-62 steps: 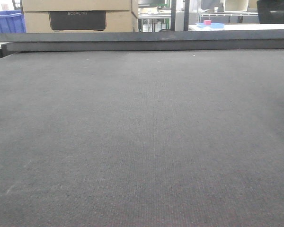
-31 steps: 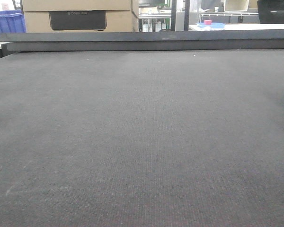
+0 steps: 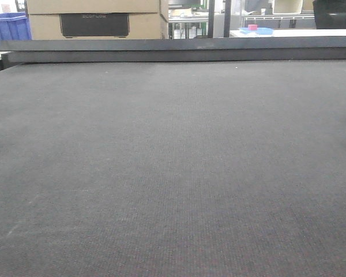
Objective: Grab block from conveyor and place in blue bin
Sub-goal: 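Close left gripper on green block and right gripper on blue block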
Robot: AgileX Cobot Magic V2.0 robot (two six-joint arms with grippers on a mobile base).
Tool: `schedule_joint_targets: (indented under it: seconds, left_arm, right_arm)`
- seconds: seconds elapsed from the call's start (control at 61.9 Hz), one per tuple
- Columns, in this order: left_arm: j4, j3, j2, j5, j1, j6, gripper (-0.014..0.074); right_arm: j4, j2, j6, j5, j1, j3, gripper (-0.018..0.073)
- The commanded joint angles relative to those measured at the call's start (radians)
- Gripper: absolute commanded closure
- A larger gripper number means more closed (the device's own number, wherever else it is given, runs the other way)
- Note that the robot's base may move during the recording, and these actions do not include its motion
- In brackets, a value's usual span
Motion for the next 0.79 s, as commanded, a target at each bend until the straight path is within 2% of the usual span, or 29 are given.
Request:
schedule_joint_targets:
  seconds: [0.0, 0.145, 0.194, 0.275, 0.339, 0.436, 0.501, 0.63, 0.679, 0.776]
  left_arm:
    - [-0.008, -0.010, -0.002, -0.012, 0.000, 0.000, 0.0707]
    - [-0.008, -0.010, -0.002, -0.012, 0.000, -0.013, 0.0707]
    - [0.005, -0.010, -0.001, -0.007, 0.000, -0.060, 0.0707]
    - [0.075, -0.012, 0.005, 0.015, 0.000, -0.166, 0.0707]
    - [0.102, -0.022, 0.021, 0.055, 0.002, -0.184, 0.0707]
    - [0.102, -0.053, 0.077, 0.114, 0.002, -0.159, 0.0707]
    - [0.102, -0.074, 0.129, 0.102, 0.002, -0.133, 0.0707]
    - [0.140, -0.112, 0.207, 0.071, 0.002, -0.133, 0.0699]
    - [0.142, -0.116, 0.225, 0.071, 0.002, -0.131, 0.0672]
    - [0.147, -0.111, 0.247, 0.071, 0.002, -0.131, 0.0545]
  right_arm:
    - [0.003, 0.033, -0.017, -0.030, -0.002, 0.009, 0.0228]
    - [0.003, 0.060, -0.026, -0.039, 0.007, 0.009, 0.0269]
    - [0.003, 0.060, -0.028, -0.039, 0.007, 0.009, 0.0364]
    - [0.001, 0.049, -0.028, -0.031, 0.007, 0.009, 0.0555]
    - [0.001, 0.035, -0.028, -0.031, 0.007, 0.009, 0.0733]
    - [0.003, 0.004, -0.028, -0.020, 0.007, 0.009, 0.0720]
    - [0.003, -0.022, -0.028, -0.005, 0.007, 0.009, 0.0721]
    - [0.003, -0.055, -0.028, -0.004, 0.007, 0.009, 0.0721]
    - [0.004, -0.059, -0.028, -0.004, 0.007, 0.009, 0.0721]
    - [0.004, -0.059, -0.028, 0.003, 0.007, 0.009, 0.0721]
